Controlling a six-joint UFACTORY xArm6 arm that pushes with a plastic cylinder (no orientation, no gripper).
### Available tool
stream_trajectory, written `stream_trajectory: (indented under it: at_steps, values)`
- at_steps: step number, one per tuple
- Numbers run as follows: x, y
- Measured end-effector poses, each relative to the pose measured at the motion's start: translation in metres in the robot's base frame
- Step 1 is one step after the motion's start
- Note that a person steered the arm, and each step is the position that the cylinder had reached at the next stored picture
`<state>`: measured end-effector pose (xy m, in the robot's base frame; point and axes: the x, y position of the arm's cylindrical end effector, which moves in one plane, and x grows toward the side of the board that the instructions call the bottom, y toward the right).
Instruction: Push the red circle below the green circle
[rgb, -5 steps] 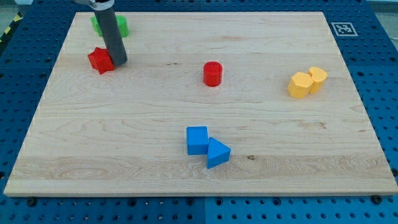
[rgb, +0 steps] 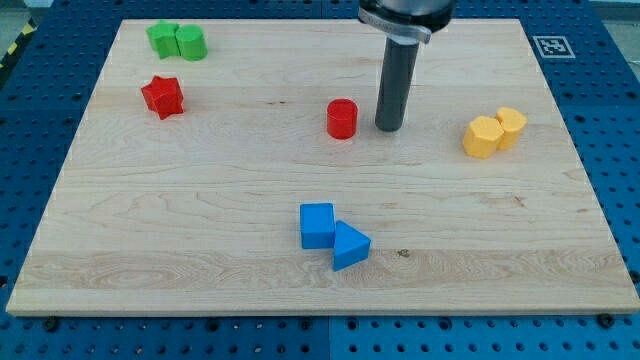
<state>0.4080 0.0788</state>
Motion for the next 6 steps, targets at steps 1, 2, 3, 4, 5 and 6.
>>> stream_trajectory:
  at_steps: [1,2,3,4,5,6]
  values:
    - [0.000,0.000]
    - [0.000,-0.010]
    - [0.000,-0.022]
    - [-0.010,-0.028]
    - [-0.025,-0.030]
    - [-0.024,-0.044]
